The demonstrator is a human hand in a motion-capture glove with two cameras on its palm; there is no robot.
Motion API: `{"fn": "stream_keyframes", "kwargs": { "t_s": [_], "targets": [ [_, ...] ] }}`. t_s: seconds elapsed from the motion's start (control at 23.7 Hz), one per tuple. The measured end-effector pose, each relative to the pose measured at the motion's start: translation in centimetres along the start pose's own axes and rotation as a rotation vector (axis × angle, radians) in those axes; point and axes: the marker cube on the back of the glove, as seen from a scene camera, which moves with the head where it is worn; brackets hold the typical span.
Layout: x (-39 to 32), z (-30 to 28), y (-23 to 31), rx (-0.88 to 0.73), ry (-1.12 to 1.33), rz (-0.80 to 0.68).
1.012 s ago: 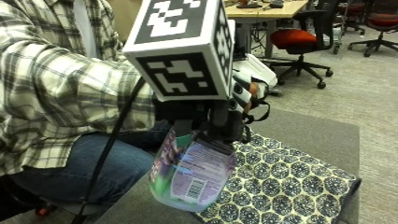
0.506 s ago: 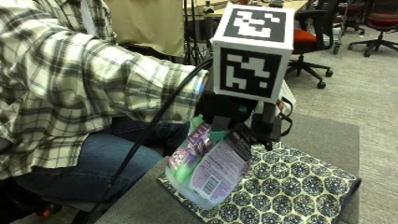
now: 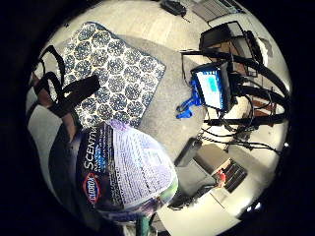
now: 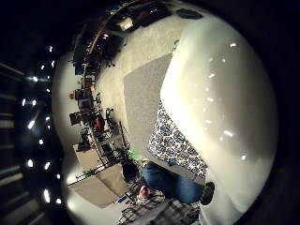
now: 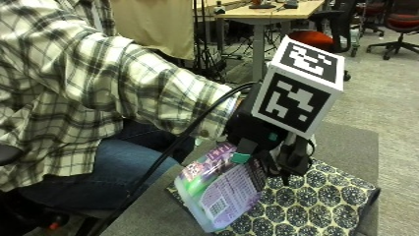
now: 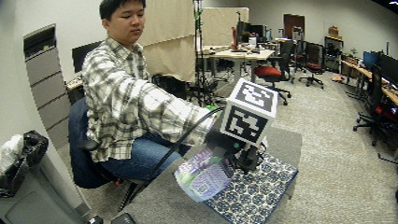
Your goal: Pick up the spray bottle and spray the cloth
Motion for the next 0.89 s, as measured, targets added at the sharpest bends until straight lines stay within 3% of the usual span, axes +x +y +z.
{"fn": "stream_keyframes", "kwargs": {
  "t_s": [0.38, 0.89],
  "targets": [
    [-0.7, 2.4, -1.0, -0.125, 0.072, 0.060],
    [-1.2, 2.6, -1.2, -0.112, 0.068, 0.042]
  ]
}}
